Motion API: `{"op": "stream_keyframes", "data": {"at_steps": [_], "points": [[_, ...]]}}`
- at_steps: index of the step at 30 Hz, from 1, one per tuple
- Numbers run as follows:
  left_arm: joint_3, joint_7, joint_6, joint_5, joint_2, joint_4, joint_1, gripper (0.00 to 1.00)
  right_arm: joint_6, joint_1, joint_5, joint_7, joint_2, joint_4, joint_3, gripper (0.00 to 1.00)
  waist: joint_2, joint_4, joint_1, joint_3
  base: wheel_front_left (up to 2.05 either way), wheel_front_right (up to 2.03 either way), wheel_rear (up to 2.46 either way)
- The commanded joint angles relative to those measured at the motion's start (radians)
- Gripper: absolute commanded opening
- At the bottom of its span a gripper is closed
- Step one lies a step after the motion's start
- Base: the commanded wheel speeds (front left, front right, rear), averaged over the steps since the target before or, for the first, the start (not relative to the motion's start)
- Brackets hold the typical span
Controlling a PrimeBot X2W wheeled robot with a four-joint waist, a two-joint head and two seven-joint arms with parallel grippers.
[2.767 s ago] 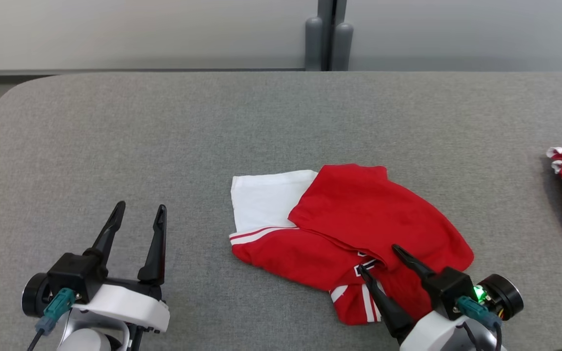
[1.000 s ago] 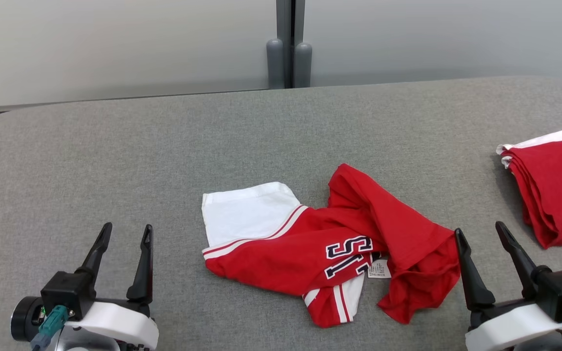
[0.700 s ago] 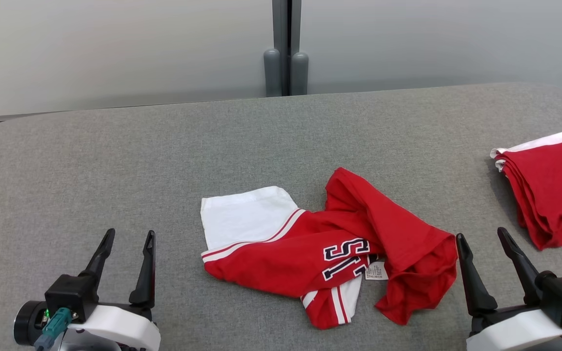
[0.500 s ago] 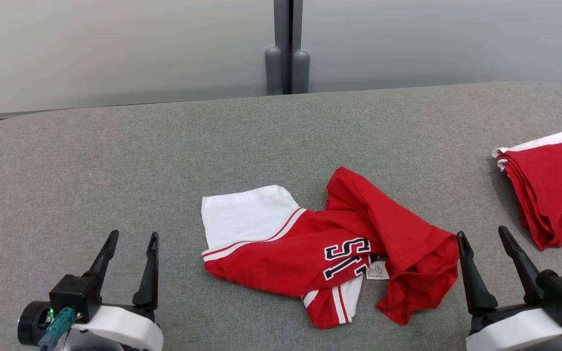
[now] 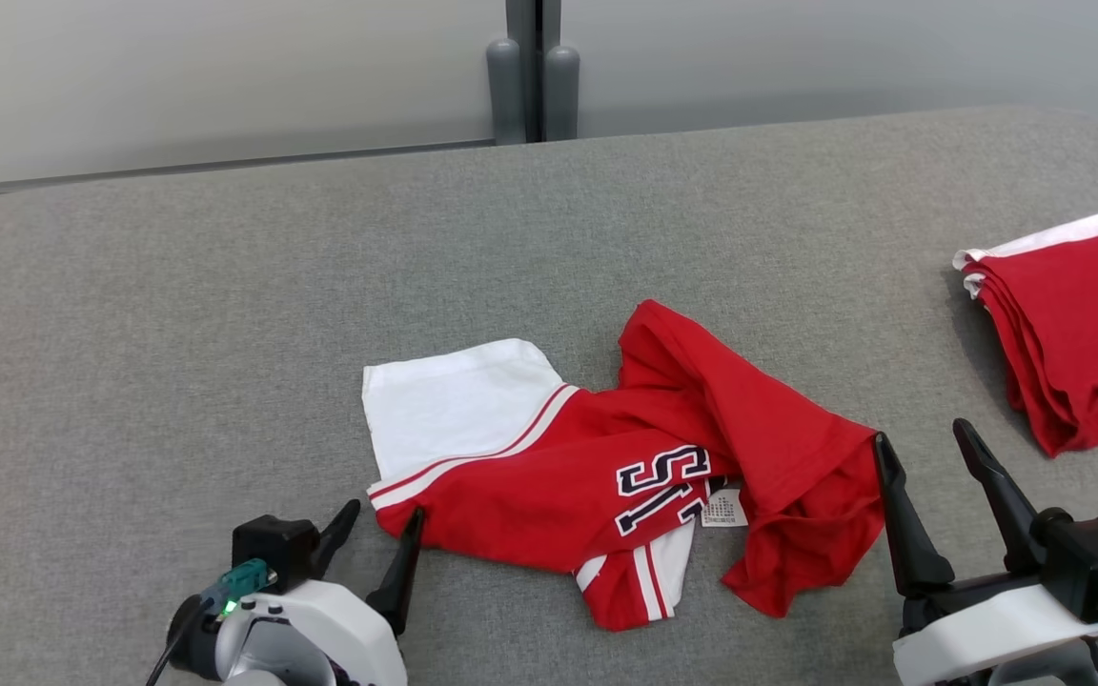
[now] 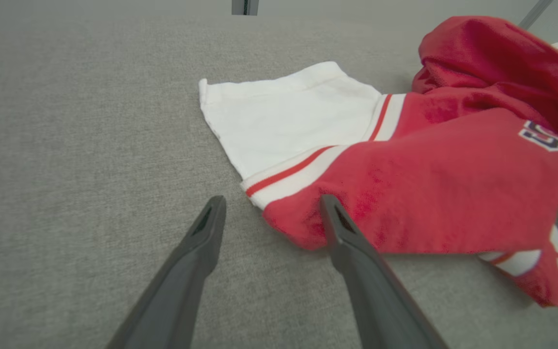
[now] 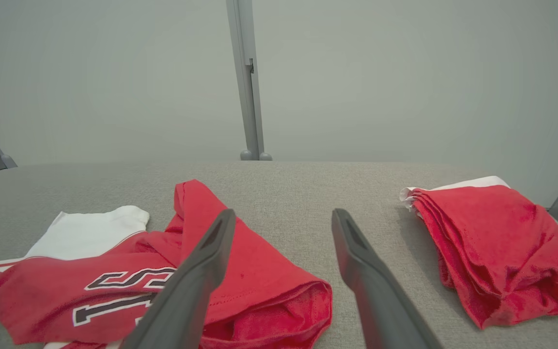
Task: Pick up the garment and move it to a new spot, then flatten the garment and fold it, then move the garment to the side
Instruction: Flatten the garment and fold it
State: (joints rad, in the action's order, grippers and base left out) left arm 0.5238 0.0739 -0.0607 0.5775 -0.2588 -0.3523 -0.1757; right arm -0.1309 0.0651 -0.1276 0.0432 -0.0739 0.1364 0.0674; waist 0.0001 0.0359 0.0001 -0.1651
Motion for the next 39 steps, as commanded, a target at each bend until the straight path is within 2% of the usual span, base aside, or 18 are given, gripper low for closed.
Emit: {"op": "stream_keyframes", "data": {"at_steps": [1,2,3,4,8,13,18,26,29,30,31,32,35,39], "points": [[-0.006,-0.005,0.018,0.029,0.014,-0.019,-0.022,1.0,0.0,-0.004,-0.001,-0.007,0.001,-0.003,-0.007,1.0,-0.0001,0.008,-0.0001,-0.01,0.0,0.0,0.0],[-0.005,-0.005,0.023,0.026,0.012,-0.03,-0.031,1.0,0.0,-0.003,0.0,-0.008,0.002,-0.003,-0.01,1.0,-0.0001,0.009,-0.0001,-0.013,0.0,0.0,0.0],[-0.005,-0.009,0.033,0.037,0.014,-0.042,-0.035,0.46,0.0,-0.003,-0.001,-0.009,0.004,-0.004,-0.012,1.0,-0.0001,0.01,-0.0001,-0.015,0.0,0.0,0.0],[-0.008,-0.014,0.044,0.056,0.022,-0.055,-0.035,0.0,0.0,-0.004,-0.003,-0.01,0.005,-0.005,-0.013,1.0,-0.0001,0.01,-0.0001,-0.018,0.0,0.0,0.0],[-0.018,0.007,0.065,0.064,0.015,-0.065,-0.054,0.0,0.0,-0.008,-0.007,-0.013,0.008,-0.008,-0.019,1.0,-0.0001,0.006,-0.0001,-0.024,0.0,0.0,0.0],[-0.039,0.05,0.015,0.024,-0.033,-0.035,-0.036,0.0,0.0,-0.015,-0.011,-0.019,0.012,-0.013,-0.025,1.0,-0.0001,-0.007,-0.0001,-0.022,0.0,0.0,0.0],[-0.087,0.078,-0.051,0.01,-0.102,0.077,0.027,0.0,0.0,-0.002,-0.018,-0.021,0.015,-0.024,-0.041,1.0,-0.0001,-0.034,-0.0001,-0.011,0.0,0.0,0.0],[-0.135,0.02,-0.182,-0.023,-0.206,0.294,0.16,0.0,0.0,0.005,-0.024,-0.023,0.018,-0.044,-0.052,1.0,-0.0001,-0.061,-0.0001,0.0,0.0,0.0,0.0],[-0.137,-0.001,-0.194,-0.01,-0.212,0.302,0.186,0.0,0.0,0.0,-0.023,-0.02,0.018,-0.043,-0.05,1.0,-0.0001,-0.062,-0.0001,0.0,0.0,0.0,0.0],[-0.134,-0.014,-0.193,0.004,-0.206,0.292,0.194,0.05,0.0,-0.002,-0.02,-0.018,0.018,-0.043,-0.047,1.0,-0.0001,-0.062,-0.0001,0.0,0.0,0.0,0.0],[-0.13,-0.023,-0.186,0.016,-0.198,0.278,0.201,0.64,0.0,-0.003,-0.018,-0.016,0.019,-0.042,-0.044,1.0,-0.0001,-0.062,-0.0001,0.0,0.0,0.0,0.0],[-0.129,-0.027,-0.176,0.03,-0.187,0.265,0.202,1.0,0.0,-0.005,-0.015,-0.015,0.018,-0.041,-0.037,1.0,-0.0001,-0.06,-0.0001,0.0,0.0,0.0,0.0],[-0.139,0.006,-0.163,0.059,-0.159,0.224,0.196,1.0,0.0,-0.011,-0.006,-0.01,0.011,-0.035,-0.025,1.0,-0.0001,-0.057,-0.0001,0.006,0.0,0.0,0.0],[-0.166,0.111,-0.173,0.041,-0.137,0.222,0.18,1.0,0.0,0.0,0.003,0.001,0.005,-0.018,-0.016,1.0,-0.0001,-0.06,-0.0001,0.026,0.0,0.0,0.0]]}}
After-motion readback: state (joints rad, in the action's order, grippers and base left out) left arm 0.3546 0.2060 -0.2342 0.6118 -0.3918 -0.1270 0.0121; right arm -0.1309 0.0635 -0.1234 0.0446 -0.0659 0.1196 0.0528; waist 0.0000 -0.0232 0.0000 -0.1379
